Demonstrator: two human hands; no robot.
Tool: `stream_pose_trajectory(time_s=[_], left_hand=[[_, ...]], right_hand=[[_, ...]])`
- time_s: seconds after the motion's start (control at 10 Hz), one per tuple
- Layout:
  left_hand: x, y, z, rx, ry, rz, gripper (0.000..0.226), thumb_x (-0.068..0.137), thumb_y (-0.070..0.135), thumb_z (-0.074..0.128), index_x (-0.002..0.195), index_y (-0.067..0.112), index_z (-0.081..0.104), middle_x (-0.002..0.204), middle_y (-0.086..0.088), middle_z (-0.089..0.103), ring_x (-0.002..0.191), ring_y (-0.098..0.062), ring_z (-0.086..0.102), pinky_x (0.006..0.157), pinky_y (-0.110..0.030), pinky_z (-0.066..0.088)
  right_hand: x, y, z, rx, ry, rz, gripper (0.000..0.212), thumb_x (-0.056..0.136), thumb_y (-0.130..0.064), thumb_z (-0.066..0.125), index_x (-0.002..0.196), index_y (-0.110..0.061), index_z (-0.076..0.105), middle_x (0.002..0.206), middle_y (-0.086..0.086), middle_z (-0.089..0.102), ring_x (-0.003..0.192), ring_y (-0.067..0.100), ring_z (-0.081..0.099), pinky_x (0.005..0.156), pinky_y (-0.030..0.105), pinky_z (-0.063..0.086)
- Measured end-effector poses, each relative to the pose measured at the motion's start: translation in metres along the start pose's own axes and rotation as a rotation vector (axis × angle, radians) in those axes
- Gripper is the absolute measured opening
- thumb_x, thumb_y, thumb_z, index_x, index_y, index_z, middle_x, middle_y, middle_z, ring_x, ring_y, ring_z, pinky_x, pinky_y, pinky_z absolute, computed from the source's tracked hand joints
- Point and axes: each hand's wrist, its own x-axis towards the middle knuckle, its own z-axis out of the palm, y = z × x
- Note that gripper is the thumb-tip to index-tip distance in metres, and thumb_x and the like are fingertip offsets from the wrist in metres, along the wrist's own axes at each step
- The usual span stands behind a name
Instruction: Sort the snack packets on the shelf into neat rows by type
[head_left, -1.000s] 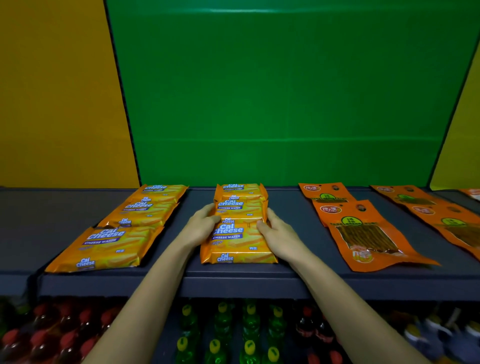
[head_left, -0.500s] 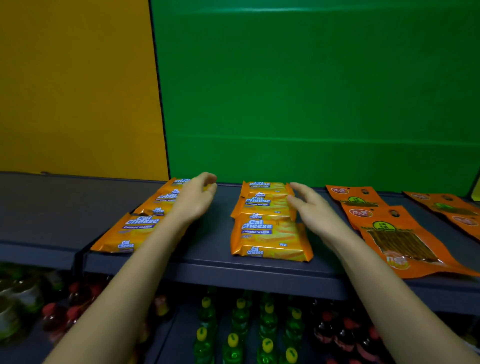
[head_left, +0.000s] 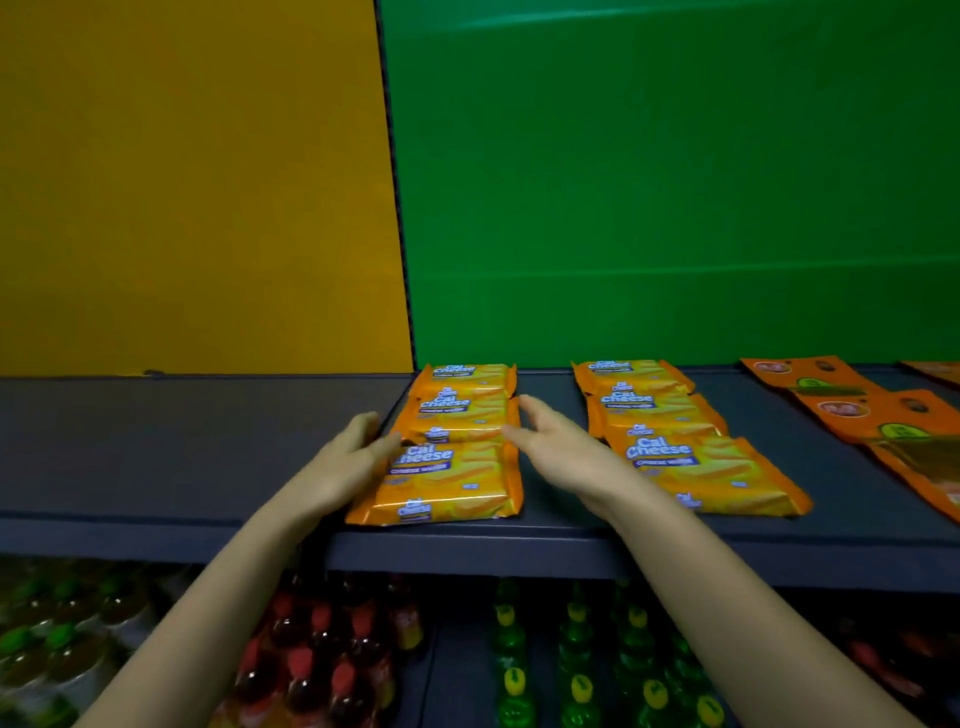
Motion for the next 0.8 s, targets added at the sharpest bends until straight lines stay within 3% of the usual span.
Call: stream_pose_trajectory(time_s=[0.1,0.2,0.3,0.4,0.5,0.6,0.7,0.8], left_hand=[[-0.009,-0.006,0.003,0.014,-0.121,0.057,0.052,0.096,0.04,0.041,0.143,0.025,0.025,0.122,0.005,0.047,0.094,-0.009,0.053,0.079,-0.021,0.041],[-0.005,-0.007,0.003,0.004,-0.125,0.11,0.048,0.096,0.037,0.04,0.142,0.024,0.028,0.117,0.004,0.049,0.086,-0.005,0.053,0.068,-0.016,0.041],[0.001,-0.008,0.001,-0.029,-0.126,0.124,0.051,0.096,0.035,0.042,0.143,0.02,0.027,0.131,-0.004,0.05,0.093,-0.012,0.055,0.078,-0.023,0.043],[0.005,-0.009,0.001,-0.036,-0.132,0.141,0.053,0.096,0.033,0.044,0.143,0.017,0.027,0.134,-0.006,0.05,0.096,-0.014,0.056,0.082,-0.027,0.046],[0.01,-0.011,0.001,0.018,-0.116,0.147,0.051,0.095,0.034,0.044,0.141,0.016,0.031,0.136,-0.008,0.048,0.107,-0.02,0.057,0.093,-0.036,0.048],[0.011,-0.011,0.0,0.039,-0.112,0.15,0.05,0.095,0.034,0.045,0.139,0.013,0.035,0.137,-0.009,0.047,0.116,-0.023,0.054,0.096,-0.037,0.046],[0.011,-0.011,-0.005,0.096,-0.001,0.259,0.048,0.095,0.03,0.046,0.137,0.008,0.039,0.142,-0.011,0.044,0.126,-0.024,0.044,0.103,-0.036,0.038],[0.009,0.002,-0.028,-0.019,0.157,0.397,0.046,0.095,0.026,0.048,0.137,0.008,0.041,0.14,-0.006,0.046,0.129,-0.02,0.042,0.103,-0.025,0.036]], right_hand=[[-0.002,0.006,0.022,0.06,0.035,0.049,0.034,0.097,-0.016,0.041,0.13,-0.019,0.045,0.134,0.003,0.051,0.122,0.019,0.051,0.106,0.037,0.04],[-0.003,0.009,0.034,0.027,0.093,0.045,0.037,0.096,-0.016,0.041,0.133,-0.019,0.043,0.139,0.003,0.047,0.127,0.021,0.047,0.109,0.042,0.036],[-0.005,0.004,0.04,-0.058,0.184,0.072,0.042,0.097,-0.014,0.041,0.139,-0.014,0.037,0.144,0.003,0.04,0.131,0.02,0.04,0.112,0.034,0.03],[-0.005,0.003,0.043,-0.125,0.222,0.071,0.042,0.097,-0.011,0.04,0.139,-0.011,0.036,0.142,0.006,0.042,0.129,0.02,0.041,0.104,0.025,0.031],[-0.005,0.004,0.046,-0.129,0.265,0.072,0.043,0.096,-0.01,0.042,0.139,-0.01,0.037,0.142,0.007,0.044,0.129,0.021,0.043,0.105,0.029,0.032],[-0.007,0.001,0.046,-0.103,0.258,0.106,0.043,0.095,-0.012,0.043,0.138,-0.016,0.041,0.139,0.004,0.049,0.124,0.022,0.048,0.107,0.036,0.037],[-0.014,-0.003,0.037,-0.102,0.249,0.088,0.042,0.096,-0.013,0.044,0.138,-0.014,0.041,0.134,-0.003,0.047,0.131,0.019,0.042,0.11,0.032,0.032],[-0.029,-0.014,0.013,-0.121,0.351,-0.024,0.05,0.097,-0.011,0.044,0.144,-0.011,0.03,0.149,-0.002,0.033,0.14,0.012,0.026,0.116,0.026,0.019]])
